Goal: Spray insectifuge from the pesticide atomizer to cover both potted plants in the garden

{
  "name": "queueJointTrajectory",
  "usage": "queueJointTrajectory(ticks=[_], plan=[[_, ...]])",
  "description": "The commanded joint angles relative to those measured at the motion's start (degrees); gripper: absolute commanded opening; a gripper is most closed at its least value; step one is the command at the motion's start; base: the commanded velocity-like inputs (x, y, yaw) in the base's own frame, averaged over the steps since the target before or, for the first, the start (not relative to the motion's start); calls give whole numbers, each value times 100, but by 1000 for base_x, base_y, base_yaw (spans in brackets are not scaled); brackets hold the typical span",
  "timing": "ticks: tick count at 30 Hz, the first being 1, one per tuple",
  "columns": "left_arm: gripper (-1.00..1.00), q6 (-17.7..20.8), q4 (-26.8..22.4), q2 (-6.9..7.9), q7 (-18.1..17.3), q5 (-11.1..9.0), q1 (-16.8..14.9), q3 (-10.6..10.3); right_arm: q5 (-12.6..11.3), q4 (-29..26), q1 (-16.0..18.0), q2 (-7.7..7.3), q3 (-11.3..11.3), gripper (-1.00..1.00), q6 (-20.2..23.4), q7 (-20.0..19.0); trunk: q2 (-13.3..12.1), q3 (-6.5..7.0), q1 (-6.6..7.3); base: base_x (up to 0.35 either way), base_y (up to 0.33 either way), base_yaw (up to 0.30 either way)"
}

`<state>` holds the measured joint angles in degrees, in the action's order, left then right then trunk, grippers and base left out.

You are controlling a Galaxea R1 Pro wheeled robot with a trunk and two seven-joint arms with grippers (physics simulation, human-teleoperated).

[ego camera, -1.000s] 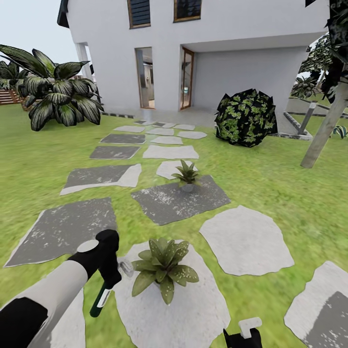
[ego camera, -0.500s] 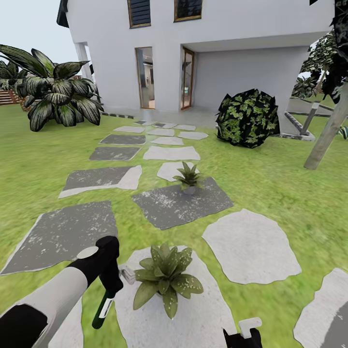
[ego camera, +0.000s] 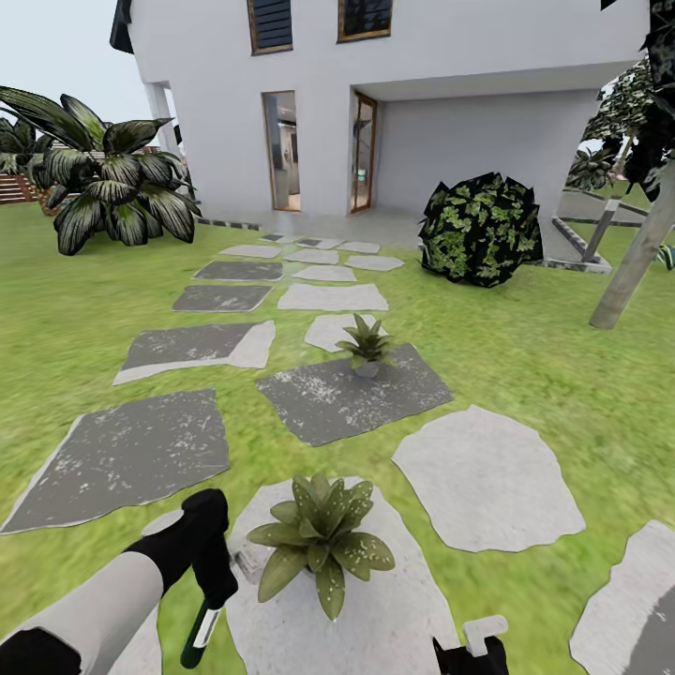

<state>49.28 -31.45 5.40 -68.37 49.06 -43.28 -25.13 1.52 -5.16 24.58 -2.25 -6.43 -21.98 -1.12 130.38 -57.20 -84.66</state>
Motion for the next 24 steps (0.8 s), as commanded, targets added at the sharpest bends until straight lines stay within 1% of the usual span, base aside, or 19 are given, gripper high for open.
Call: queueJointTrajectory(ticks=[1,3,6,8,13,20,24], plan=[[-100,35,-11,9,94,15,17,-20,15,5,3,2,-16,100,-17,-2,2,-5,1,0,0,0],[-100,31,-11,12,238,-33,33,-19,20,6,3,4,-16,100,-17,-2,2,-5,1,0,0,0],[-100,29,-20,4,280,-171,38,29,23,6,3,-1,-16,100,-17,-2,2,-5,1,0,0,0],[-100,29,-15,-3,294,-223,38,78,23,6,3,0,-16,100,-17,-2,2,-5,1,0,0,0],[-100,29,-11,11,503,-256,45,111,24,6,3,5,-16,100,-19,-2,2,-5,1,0,0,0],[-100,7,-26,24,556,-302,177,139,24,6,3,5,-16,100,-17,-2,2,-5,1,-30,0,0],[-100,-3,-16,25,690,-316,201,148,24,6,3,5,-16,100,-17,-2,2,-5,1,-12,0,0]])
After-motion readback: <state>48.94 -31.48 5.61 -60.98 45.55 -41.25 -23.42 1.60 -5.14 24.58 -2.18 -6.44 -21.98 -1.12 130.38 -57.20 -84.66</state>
